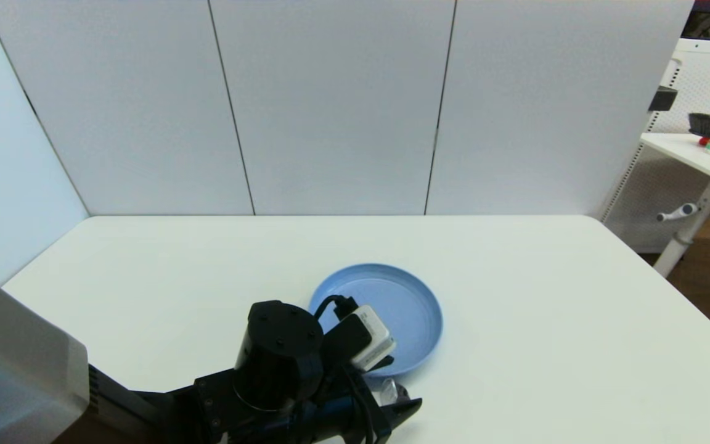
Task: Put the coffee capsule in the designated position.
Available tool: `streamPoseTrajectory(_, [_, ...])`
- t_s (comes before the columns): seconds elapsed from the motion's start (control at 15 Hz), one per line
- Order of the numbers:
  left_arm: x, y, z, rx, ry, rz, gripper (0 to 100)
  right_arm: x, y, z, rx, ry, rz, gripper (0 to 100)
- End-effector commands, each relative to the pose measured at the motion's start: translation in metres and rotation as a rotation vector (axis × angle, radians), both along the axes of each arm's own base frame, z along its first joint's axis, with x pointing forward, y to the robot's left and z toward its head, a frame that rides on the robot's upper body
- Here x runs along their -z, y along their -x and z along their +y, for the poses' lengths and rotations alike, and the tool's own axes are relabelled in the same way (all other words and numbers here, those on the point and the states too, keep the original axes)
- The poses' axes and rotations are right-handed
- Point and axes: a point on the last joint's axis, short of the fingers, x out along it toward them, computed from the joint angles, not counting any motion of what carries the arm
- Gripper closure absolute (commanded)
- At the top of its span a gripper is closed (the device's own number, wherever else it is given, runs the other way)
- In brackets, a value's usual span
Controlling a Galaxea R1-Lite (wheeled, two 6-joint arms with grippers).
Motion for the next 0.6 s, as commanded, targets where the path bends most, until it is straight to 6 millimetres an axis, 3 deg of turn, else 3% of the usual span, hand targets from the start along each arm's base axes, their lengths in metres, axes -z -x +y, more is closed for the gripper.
streamPoseTrajectory(0.07, [-0.005,0.0,0.0,0.001,0.016,-0.013,0,0.002,-0.001,0.0,0.0,0.002,0.008,0])
streamPoseTrajectory(0.27, [-0.03,0.009,0.006,0.017,0.08,-0.065,0,0.002,-0.001,0.0,0.0,-0.001,0.006,0])
streamPoseTrajectory(0.4, [-0.054,0.026,0.017,0.032,0.126,-0.1,0,0.002,-0.001,0.0,0.0,0.002,0.006,0])
streamPoseTrajectory(0.47, [-0.07,0.037,0.024,0.031,0.146,-0.12,0,0.002,-0.001,0.0,0.0,0.002,0.006,0])
streamPoseTrajectory(0.6, [-0.099,0.058,0.058,0.002,0.174,-0.153,0,0.002,-0.001,0.0,0.0,0.002,0.006,0])
